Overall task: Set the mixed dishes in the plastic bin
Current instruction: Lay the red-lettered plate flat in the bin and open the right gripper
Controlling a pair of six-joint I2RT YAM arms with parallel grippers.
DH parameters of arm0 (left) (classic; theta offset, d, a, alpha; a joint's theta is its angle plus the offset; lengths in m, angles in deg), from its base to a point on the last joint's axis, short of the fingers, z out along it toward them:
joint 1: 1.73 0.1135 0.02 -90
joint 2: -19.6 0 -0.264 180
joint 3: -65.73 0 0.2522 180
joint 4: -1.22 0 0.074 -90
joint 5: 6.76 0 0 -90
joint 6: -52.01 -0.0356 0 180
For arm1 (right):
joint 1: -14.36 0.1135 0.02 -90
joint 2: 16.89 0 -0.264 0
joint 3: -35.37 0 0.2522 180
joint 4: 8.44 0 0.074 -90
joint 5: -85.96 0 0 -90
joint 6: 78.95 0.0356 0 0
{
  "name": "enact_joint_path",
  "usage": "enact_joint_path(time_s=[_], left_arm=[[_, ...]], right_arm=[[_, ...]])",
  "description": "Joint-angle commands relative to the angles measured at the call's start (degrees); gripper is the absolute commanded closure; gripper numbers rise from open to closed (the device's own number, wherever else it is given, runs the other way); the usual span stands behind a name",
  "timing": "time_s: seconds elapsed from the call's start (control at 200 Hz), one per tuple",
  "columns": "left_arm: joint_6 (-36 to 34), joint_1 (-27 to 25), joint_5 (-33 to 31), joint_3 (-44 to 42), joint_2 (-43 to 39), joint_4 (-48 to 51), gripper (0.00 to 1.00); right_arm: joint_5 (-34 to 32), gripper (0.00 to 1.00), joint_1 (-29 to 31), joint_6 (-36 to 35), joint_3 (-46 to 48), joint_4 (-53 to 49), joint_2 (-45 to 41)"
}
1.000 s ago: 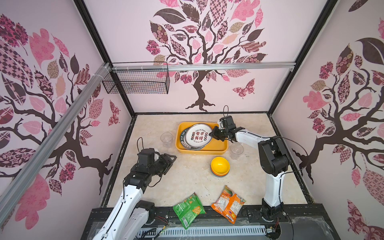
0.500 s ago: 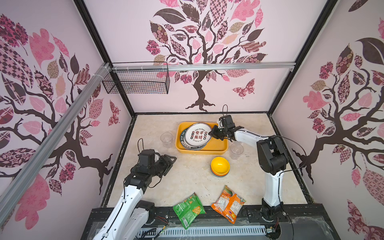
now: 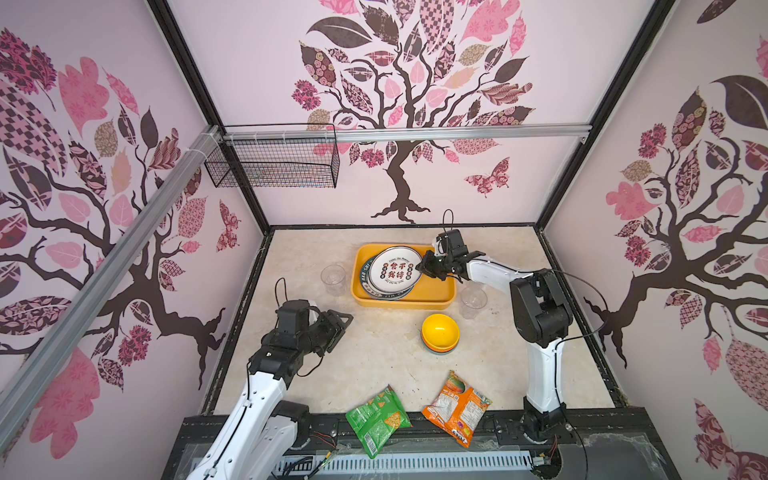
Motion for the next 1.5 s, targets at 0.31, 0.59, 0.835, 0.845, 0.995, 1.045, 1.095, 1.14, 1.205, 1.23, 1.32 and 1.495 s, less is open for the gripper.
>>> enact_joint_path(time_s=[0.31,0.59,0.835,0.845,0.995,1.045,1.095,1.14,1.205,1.23,1.32,1.495], left_arm=[[0.21,0.29,-0.56,-1.93,-0.84,-0.06,0.44],[0.34,0.28,-0.46,-2.22,-0.97,-0.14,0.44],[0.35,0.3,-0.54,-2.45,-1.21,-0.13,0.44],[0.33,0.3,-0.5,-2.46,-1.24,-0.14,0.44],[0.62,0.28,-0.46,-2.84,-1.29,-0.24,0.44],[0.57,0.24,-0.48,-2.81,-1.33,-0.4,0.44],[0.62,0.23,-0.45,-2.81,-1.28,-0.41,0.44],[0.61,0.24,-0.45,-2.8,-1.29,-0.41,0.44],[0.58,0.29,-0.41,-2.81,-1.32,-0.41,0.44],[0.64,0.24,-0.37,-2.81,-1.26,-0.41,0.44],[0.64,0.26,-0.37,-2.9,-1.3,-0.41,0.44],[0.5,0.28,-0.41,-2.81,-1.44,-0.3,0.44]], right_arm=[[0.21,0.96,1.06,-0.66,-3.89,-0.28,3.15],[-0.91,0.85,1.81,-0.91,-3.94,-1.13,3.34],[-3.82,0.72,2.46,-2.81,-4.6,-4.57,3.08],[-4.04,0.72,2.52,-2.92,-4.55,-4.79,3.08],[-6.9,0.73,2.95,-4.55,-4.59,-6.64,2.64],[-7.88,0.73,3.14,-5.0,-4.76,-7.25,2.51],[-8.17,0.73,3.24,-5.4,-4.94,-7.64,2.55],[-8.63,0.73,3.44,-5.58,-5.23,-8.11,2.67],[-8.92,0.73,3.54,-5.93,-5.76,-8.78,2.97],[-8.94,0.73,3.58,-5.83,-5.7,-8.77,2.99],[-9.12,0.73,3.7,-5.85,-5.73,-8.81,2.95],[-9.97,0.72,3.77,-6.19,-5.74,-9.25,2.3]])
